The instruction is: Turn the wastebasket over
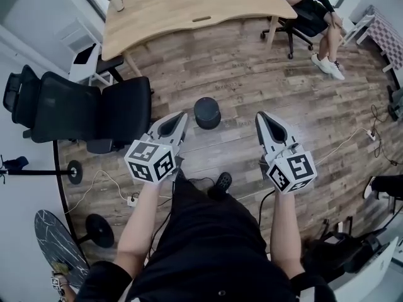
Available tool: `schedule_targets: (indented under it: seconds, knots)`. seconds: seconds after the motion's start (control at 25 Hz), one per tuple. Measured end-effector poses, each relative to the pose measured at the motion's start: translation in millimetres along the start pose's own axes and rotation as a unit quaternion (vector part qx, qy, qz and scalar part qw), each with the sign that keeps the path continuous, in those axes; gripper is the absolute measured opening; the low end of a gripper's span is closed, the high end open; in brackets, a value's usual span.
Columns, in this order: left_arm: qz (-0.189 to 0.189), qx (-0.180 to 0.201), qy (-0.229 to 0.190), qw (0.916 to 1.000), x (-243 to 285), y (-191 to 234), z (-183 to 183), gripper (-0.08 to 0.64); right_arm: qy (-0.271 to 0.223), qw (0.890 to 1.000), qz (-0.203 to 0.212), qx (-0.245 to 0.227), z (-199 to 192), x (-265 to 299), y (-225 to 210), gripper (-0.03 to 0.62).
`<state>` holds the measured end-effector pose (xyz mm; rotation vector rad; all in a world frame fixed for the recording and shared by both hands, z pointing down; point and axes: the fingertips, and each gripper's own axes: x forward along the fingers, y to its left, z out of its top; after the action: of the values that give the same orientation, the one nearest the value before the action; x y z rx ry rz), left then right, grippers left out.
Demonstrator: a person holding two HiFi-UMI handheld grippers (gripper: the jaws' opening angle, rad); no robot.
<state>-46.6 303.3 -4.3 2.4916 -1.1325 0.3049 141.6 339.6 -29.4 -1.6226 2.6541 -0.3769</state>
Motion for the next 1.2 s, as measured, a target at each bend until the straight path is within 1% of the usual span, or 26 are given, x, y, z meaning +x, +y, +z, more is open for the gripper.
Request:
schedule_targets:
  seconds: [0.12, 0.32, 0.48, 0.64, 0.88, 1.04, 1.2]
  knots:
    - [0.004, -0.003, 0.006, 1.0000, 0.6, -6.4, -9.8, 0.015, -0.016, 1.000, -0.004, 0.015, -4.8, -10.3, -8.0, 0.032]
    - [0.001, -0.010, 0.020, 0.9998, 5.5, -4.7, -20.1, 0.016, 0.004, 1.000, -0.023, 0.021, -17.2, -8.6, -13.1, 0.032]
    - [-0.004, -0.023, 0.028, 0.9993, 15.7, 7.5, -24.7, 0.016, 0.022, 0.999, -0.036, 0.031, -26.9, 2.2, -16.1, 0.032]
    - [-0.017, -0.034, 0.040, 0.9985, 33.0, 23.6, -28.7, 0.016, 0.036, 0.998, -0.050, 0.032, -33.0, 19.2, -24.6, 0.032]
    - [-0.037, -0.053, 0.055, 0.9964, 72.3, 66.8, -18.6, 0.016, 0.066, 0.995, -0.063, 0.039, -38.1, 71.7, -35.7, 0.034]
    - [-0.054, -0.065, 0.077, 0.9934, 101.1, 102.6, -16.3, 0.016, 0.086, 0.993, -0.068, 0.038, -36.7, 115.5, -40.3, 0.034]
    - [-0.064, -0.069, 0.097, 0.9908, 125.6, 141.4, -16.0, 0.016, 0.103, 0.990, -0.083, 0.040, -39.6, 157.4, -44.1, 0.034]
